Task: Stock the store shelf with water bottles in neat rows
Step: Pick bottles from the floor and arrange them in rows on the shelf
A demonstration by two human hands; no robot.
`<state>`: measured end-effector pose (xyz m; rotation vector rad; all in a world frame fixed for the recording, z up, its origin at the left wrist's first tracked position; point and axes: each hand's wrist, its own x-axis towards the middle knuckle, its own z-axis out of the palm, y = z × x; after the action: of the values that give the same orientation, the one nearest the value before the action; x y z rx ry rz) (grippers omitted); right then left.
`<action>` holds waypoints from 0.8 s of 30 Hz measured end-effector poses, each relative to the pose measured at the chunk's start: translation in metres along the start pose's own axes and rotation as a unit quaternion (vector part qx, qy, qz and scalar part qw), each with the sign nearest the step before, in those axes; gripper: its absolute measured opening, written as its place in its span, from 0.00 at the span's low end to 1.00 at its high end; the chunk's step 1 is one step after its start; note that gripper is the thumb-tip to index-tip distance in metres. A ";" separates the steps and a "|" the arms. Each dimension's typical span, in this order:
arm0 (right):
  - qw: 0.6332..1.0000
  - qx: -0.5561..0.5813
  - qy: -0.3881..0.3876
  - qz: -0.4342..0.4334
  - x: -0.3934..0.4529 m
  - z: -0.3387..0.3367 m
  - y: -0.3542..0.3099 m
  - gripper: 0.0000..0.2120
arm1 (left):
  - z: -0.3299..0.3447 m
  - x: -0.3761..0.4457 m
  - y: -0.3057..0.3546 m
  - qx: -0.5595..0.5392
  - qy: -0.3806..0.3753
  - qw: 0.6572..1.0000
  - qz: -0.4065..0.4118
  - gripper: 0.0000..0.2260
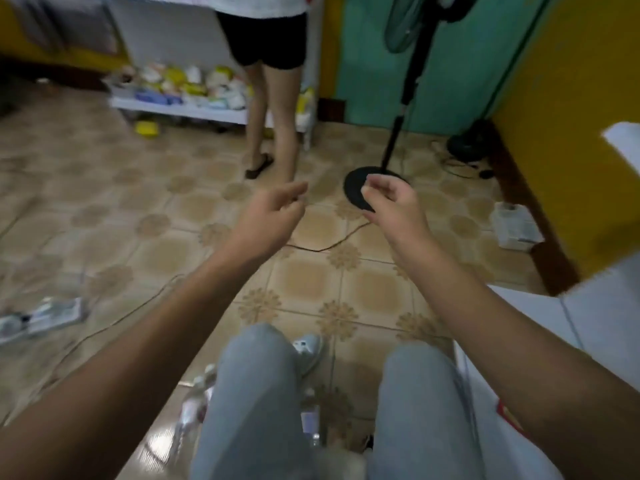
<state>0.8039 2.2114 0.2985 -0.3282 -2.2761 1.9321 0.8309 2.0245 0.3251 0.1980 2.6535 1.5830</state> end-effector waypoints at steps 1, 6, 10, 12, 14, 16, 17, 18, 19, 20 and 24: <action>1.000 0.005 -0.026 -0.005 -0.004 0.014 -0.002 0.16 | -0.012 -0.013 -0.001 0.003 0.028 1.000 -0.013 0.16; 0.992 0.034 -0.123 -0.018 -0.021 0.068 -0.006 0.11 | -0.050 -0.065 -0.006 0.028 0.129 0.990 -0.047 0.18; 0.976 0.030 -0.213 -0.026 -0.028 0.101 -0.004 0.10 | -0.066 -0.082 -0.012 0.048 0.199 0.976 -0.074 0.18; 0.968 0.029 -0.248 -0.028 -0.028 0.114 -0.004 0.12 | -0.073 -0.090 -0.013 0.056 0.229 0.967 -0.093 0.18; 0.960 0.030 -0.277 -0.029 -0.028 0.126 -0.005 0.11 | -0.080 -0.098 -0.012 0.062 0.237 0.964 -0.101 0.19; 0.952 0.038 -0.303 -0.023 -0.030 0.136 -0.007 0.12 | -0.086 -0.108 -0.012 0.070 0.249 0.960 -0.107 0.19; 0.948 0.040 -0.316 -0.022 -0.033 0.142 -0.008 0.13 | -0.090 -0.115 -0.012 0.070 0.262 0.956 -0.112 0.19; 0.942 0.043 -0.332 -0.024 -0.037 0.148 -0.009 0.14 | -0.094 -0.123 -0.012 0.070 0.278 0.951 -0.116 0.19; 0.935 0.045 -0.350 -0.027 -0.042 0.155 -0.011 0.14 | -0.097 -0.132 -0.012 0.071 0.295 0.945 -0.123 0.19; 0.928 0.045 -0.369 -0.030 -0.049 0.162 -0.013 0.14 | -0.101 -0.142 -0.012 0.073 0.313 0.938 -0.130 0.19; 0.891 0.045 -0.450 -0.042 -0.084 0.196 -0.018 0.11 | -0.109 -0.193 -0.012 0.096 0.394 0.898 -0.173 0.19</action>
<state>0.8355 2.0002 0.2865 0.8513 -2.5556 2.4503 1.0097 1.8982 0.3610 -1.0777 3.1182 1.4801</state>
